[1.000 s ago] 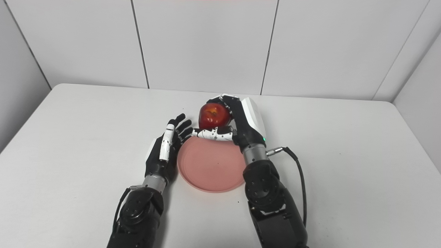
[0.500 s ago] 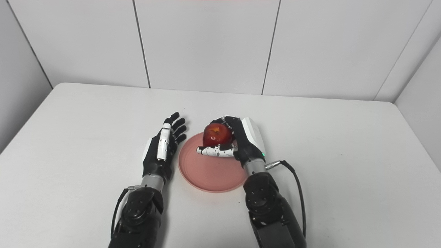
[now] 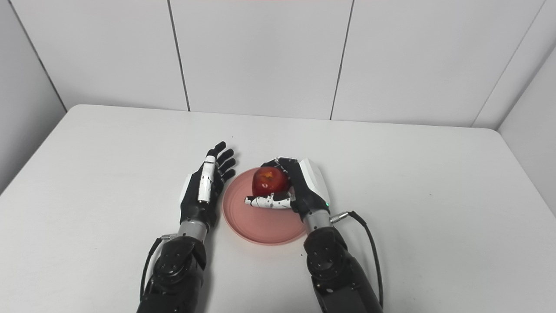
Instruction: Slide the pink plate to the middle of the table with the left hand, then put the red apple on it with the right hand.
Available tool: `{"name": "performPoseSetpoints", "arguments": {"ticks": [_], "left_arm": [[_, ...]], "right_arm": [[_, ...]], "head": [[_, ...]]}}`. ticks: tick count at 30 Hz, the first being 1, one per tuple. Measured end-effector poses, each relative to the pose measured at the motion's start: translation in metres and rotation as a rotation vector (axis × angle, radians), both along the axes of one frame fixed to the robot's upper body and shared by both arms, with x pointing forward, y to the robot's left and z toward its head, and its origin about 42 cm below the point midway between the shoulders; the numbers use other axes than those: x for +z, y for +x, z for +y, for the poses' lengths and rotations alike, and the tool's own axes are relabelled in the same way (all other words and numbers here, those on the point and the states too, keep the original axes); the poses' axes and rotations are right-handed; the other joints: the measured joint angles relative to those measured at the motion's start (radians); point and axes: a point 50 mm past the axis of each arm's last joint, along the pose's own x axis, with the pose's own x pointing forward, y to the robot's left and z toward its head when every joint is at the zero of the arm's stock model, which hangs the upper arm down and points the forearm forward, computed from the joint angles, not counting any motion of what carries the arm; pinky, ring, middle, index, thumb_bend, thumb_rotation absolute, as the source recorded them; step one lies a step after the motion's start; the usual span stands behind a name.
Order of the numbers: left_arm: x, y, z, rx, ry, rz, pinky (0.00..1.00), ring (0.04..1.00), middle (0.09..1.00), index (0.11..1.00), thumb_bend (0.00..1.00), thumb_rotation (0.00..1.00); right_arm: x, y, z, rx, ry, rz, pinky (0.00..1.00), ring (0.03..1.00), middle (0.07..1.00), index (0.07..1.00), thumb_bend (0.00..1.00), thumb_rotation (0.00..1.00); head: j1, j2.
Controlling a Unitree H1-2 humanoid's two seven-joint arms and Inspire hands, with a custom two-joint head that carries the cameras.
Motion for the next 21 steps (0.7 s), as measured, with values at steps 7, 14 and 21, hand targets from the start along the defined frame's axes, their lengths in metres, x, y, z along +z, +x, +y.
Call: {"name": "performPoseSetpoints", "arguments": {"ticks": [7, 14, 21], "left_arm": [[0.0, 0.0, -0.0001, 0.0, 0.0, 0.0, 0.87, 0.882, 0.883, 0.867, 0.38, 1.0], [0.0, 0.0, -0.0001, 0.0, 0.0, 0.0, 0.87, 0.881, 0.883, 0.868, 0.39, 1.0], [0.0, 0.0, -0.0001, 0.0, 0.0, 0.0, 0.86, 0.88, 0.882, 0.867, 0.39, 1.0]], "right_arm": [[-0.0026, -0.001, 0.0024, 0.017, -0.028, -0.037, 0.35, 0.402, 0.443, 0.523, 0.53, 0.0], [-0.0032, -0.0013, 0.0028, 0.019, -0.037, -0.049, 0.35, 0.414, 0.449, 0.528, 0.53, 0.0], [-0.0027, -0.0019, 0.0026, 0.019, -0.042, -0.053, 0.41, 0.491, 0.524, 0.501, 0.53, 0.07]], "head": [[-0.003, 0.0], [-0.005, 0.002], [-0.006, 0.0]]}}
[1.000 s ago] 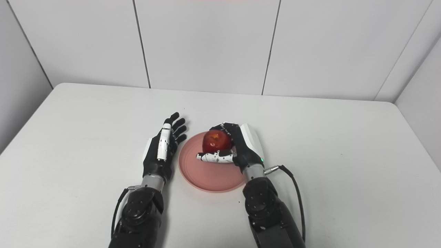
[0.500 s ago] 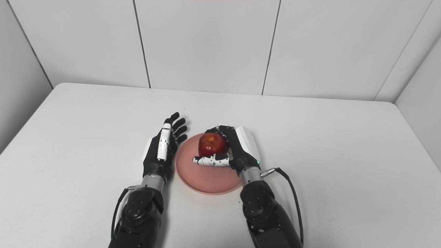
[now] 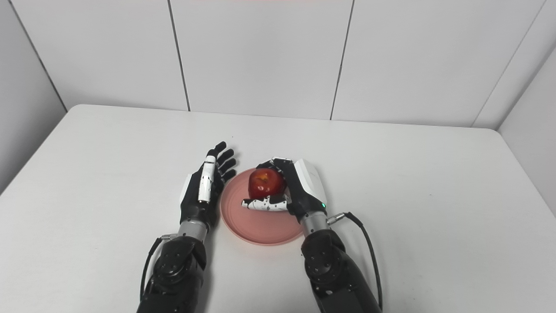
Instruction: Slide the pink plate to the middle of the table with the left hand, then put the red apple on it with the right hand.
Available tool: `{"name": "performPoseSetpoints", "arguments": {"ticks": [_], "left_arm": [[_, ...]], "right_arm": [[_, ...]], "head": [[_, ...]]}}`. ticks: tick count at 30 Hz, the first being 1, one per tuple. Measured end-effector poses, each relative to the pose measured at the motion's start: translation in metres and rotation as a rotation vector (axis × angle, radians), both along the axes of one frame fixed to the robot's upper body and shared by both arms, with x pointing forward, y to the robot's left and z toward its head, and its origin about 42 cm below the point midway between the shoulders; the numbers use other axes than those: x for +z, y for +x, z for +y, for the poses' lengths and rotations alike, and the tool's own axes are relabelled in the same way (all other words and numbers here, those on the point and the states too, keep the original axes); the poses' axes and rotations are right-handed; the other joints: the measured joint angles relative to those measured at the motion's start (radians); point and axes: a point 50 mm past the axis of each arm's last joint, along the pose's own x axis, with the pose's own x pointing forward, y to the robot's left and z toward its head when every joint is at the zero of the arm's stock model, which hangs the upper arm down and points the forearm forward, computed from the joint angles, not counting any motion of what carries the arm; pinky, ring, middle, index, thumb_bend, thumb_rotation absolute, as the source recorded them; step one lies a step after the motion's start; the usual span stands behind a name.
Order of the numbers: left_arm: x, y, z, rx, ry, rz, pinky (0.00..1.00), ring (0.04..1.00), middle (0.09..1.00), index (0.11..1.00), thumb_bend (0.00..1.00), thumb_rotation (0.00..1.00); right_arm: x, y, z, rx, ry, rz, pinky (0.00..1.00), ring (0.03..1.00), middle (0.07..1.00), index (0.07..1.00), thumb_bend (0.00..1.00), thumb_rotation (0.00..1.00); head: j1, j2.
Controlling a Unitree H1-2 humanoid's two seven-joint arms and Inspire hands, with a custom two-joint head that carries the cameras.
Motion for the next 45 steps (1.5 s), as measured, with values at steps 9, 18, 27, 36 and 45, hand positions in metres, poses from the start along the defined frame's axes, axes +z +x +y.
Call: {"name": "performPoseSetpoints", "arguments": {"ticks": [9, 18, 27, 36, 45], "left_arm": [[0.0, 0.0, 0.0, -0.001, 0.0, 0.0, 0.86, 0.884, 0.886, 0.869, 0.39, 1.0], [0.0, 0.0, 0.0, -0.002, 0.0, 0.0, 0.86, 0.883, 0.888, 0.873, 0.38, 1.0], [0.0, 0.0, 0.0, -0.001, -0.001, 0.0, 0.85, 0.866, 0.874, 0.861, 0.38, 1.0], [0.0, 0.0, 0.0, -0.002, -0.005, 0.0, 0.89, 0.878, 0.883, 0.872, 0.39, 1.0], [0.0, 0.0, 0.0, -0.008, -0.027, 0.002, 0.88, 0.885, 0.889, 0.878, 0.37, 1.0]], "right_arm": [[-0.001, -0.005, -0.002, 0.008, -0.013, -0.002, 0.5, 0.573, 0.618, 0.621, 0.92, 0.14], [0.0, -0.005, -0.004, 0.015, -0.008, 0.004, 0.53, 0.593, 0.639, 0.644, 0.98, 0.25], [0.0, -0.007, -0.007, 0.012, -0.009, 0.001, 0.6, 0.669, 0.707, 0.711, 1.0, 0.33], [0.005, -0.007, -0.015, 0.0, 0.005, -0.021, 0.65, 0.707, 0.731, 0.741, 1.0, 0.4], [0.022, -0.008, -0.022, -0.022, 0.02, -0.085, 0.65, 0.725, 0.748, 0.759, 1.0, 0.43]], "head": [[-0.003, 0.002], [-0.003, 0.0], [-0.005, -0.002], [-0.009, -0.003], [-0.012, -0.005]]}}
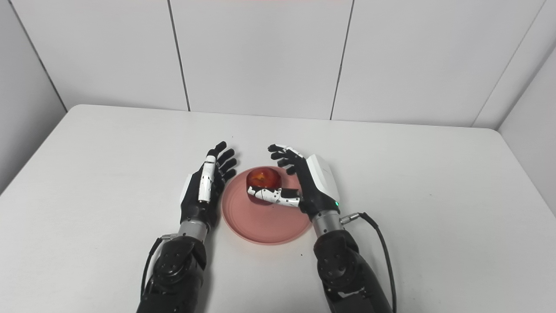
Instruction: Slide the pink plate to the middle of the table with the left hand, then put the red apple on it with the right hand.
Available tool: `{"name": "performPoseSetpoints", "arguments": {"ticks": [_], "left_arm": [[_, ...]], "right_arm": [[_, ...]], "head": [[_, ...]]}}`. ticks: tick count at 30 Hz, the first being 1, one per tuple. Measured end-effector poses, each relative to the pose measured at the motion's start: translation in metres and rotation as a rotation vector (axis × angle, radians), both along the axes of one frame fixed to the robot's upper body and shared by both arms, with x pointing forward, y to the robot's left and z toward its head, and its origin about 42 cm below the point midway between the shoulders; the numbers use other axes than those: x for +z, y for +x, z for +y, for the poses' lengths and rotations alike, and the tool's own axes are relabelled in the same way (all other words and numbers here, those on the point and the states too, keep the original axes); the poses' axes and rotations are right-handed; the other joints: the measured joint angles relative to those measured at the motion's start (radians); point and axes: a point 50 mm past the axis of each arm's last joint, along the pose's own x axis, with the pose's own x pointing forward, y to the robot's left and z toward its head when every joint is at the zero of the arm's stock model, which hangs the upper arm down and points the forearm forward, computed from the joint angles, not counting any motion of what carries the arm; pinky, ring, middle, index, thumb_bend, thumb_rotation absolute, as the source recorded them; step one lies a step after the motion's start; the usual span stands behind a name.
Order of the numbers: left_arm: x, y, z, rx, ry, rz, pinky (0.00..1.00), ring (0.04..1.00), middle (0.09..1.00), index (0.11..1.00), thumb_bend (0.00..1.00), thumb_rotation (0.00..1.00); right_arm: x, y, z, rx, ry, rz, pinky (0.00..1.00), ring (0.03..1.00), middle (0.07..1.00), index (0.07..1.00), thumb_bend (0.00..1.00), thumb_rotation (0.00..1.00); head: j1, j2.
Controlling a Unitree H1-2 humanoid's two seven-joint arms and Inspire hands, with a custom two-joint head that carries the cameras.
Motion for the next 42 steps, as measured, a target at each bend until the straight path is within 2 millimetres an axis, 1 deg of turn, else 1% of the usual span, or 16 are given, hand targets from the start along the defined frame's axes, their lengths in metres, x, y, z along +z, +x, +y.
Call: {"name": "performPoseSetpoints", "arguments": {"ticks": [8, 11, 16, 19, 25, 29, 32, 35, 42], "left_arm": [[0.0, 0.0, 0.0, -0.001, -0.01, 0.0, 0.87, 0.885, 0.884, 0.865, 0.37, 1.0], [0.0, 0.0, 0.0, 0.001, -0.01, -0.003, 0.87, 0.871, 0.875, 0.85, 0.38, 1.0], [-0.001, 0.0, 0.0, 0.002, -0.01, -0.01, 0.88, 0.878, 0.881, 0.862, 0.39, 1.0], [-0.002, 0.0, -0.001, 0.001, -0.008, -0.01, 0.88, 0.878, 0.879, 0.866, 0.39, 1.0], [-0.002, 0.0, -0.001, 0.001, -0.006, -0.012, 0.88, 0.878, 0.879, 0.868, 0.39, 1.0], [-0.002, 0.0, -0.001, 0.002, -0.006, -0.012, 0.88, 0.879, 0.878, 0.867, 0.39, 1.0], [-0.002, 0.0, -0.001, 0.001, -0.006, -0.012, 0.88, 0.88, 0.88, 0.869, 0.39, 1.0], [-0.002, 0.0, -0.001, 0.0, -0.006, -0.012, 0.89, 0.885, 0.885, 0.87, 0.39, 1.0], [-0.004, 0.0, -0.001, 0.001, -0.008, -0.019, 0.89, 0.882, 0.885, 0.87, 0.38, 1.0]], "right_arm": [[0.005, 0.002, -0.008, -0.029, -0.006, -0.04, 0.63, 0.712, 0.743, 0.766, 1.0, 0.47], [0.014, 0.002, -0.013, -0.041, -0.002, -0.077, 0.63, 0.717, 0.745, 0.762, 1.0, 0.49], [0.034, 0.004, -0.023, -0.061, 0.008, -0.148, 0.64, 0.726, 0.748, 0.763, 1.0, 0.48], [0.04, 0.003, -0.03, -0.073, 0.007, -0.171, 0.64, 0.727, 0.746, 0.77, 1.0, 0.49], [0.045, 0.006, -0.057, -0.128, -0.014, -0.19, 0.66, 0.745, 0.762, 0.787, 1.0, 0.53], [0.051, 0.006, -0.071, -0.158, -0.013, -0.209, 0.67, 0.764, 0.778, 0.8, 1.0, 0.54], [0.053, 0.006, -0.077, -0.173, 0.002, -0.213, 0.69, 0.772, 0.784, 0.806, 1.0, 0.55], [0.054, 0.005, -0.08, -0.183, 0.013, -0.215, 0.7, 0.786, 0.799, 0.821, 1.0, 0.59], [0.061, -0.005, -0.09, -0.217, 0.022, -0.217, 0.71, 0.798, 0.81, 0.832, 1.0, 0.62]], "head": [[-0.005, -0.003], [-0.006, -0.006], [-0.008, -0.008], [-0.011, -0.009], [-0.012, -0.012], [-0.012, -0.014], [-0.014, -0.015], [-0.015, -0.017], [-0.014, -0.02]]}}
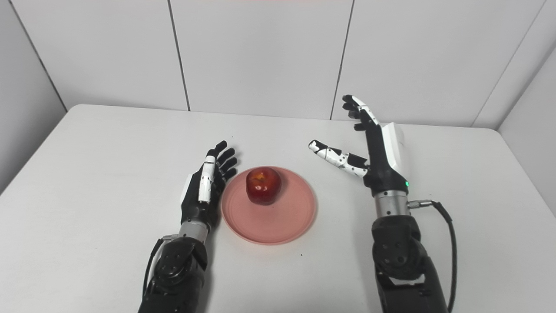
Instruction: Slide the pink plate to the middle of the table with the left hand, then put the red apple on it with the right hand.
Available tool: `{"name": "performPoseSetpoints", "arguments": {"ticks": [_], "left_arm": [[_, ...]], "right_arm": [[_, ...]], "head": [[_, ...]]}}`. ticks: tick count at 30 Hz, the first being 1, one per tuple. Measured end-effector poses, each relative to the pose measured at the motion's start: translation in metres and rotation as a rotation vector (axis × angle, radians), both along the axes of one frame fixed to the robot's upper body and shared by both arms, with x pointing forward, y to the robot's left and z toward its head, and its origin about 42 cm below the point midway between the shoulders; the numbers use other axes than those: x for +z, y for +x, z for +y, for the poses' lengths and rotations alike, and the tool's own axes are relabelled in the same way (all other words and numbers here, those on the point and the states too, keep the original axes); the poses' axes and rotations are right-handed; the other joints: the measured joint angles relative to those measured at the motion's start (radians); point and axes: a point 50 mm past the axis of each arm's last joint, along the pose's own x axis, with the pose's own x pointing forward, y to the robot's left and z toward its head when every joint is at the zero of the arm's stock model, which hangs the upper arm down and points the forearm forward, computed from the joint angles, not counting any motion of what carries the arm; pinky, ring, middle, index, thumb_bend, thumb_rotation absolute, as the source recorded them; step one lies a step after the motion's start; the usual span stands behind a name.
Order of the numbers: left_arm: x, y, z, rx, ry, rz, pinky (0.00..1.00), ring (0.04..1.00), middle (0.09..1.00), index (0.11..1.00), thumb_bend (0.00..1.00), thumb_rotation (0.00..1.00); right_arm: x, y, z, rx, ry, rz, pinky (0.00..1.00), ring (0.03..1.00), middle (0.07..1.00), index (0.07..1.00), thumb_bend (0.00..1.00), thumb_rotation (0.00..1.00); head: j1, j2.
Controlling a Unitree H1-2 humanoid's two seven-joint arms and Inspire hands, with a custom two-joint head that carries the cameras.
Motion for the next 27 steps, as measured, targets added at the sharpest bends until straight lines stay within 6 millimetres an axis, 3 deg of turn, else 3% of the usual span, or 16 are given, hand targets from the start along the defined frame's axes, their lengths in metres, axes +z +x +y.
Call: {"name": "performPoseSetpoints", "arguments": {"ticks": [12, 27], "left_arm": [[0.0, 0.0, 0.0, 0.0, 0.0, -0.001, 0.89, 0.885, 0.884, 0.872, 0.38, 1.0], [0.0, 0.0, 0.0, -0.003, -0.003, -0.002, 0.89, 0.886, 0.886, 0.872, 0.38, 1.0]], "right_arm": [[-0.027, -0.017, -0.012, -0.047, 0.002, 0.072, 0.69, 0.775, 0.792, 0.82, 1.0, 0.64], [-0.058, -0.027, -0.015, -0.074, 0.036, 0.16, 0.7, 0.779, 0.795, 0.818, 0.9, 0.67]], "head": [[0.006, -0.003], [0.014, -0.006]]}}
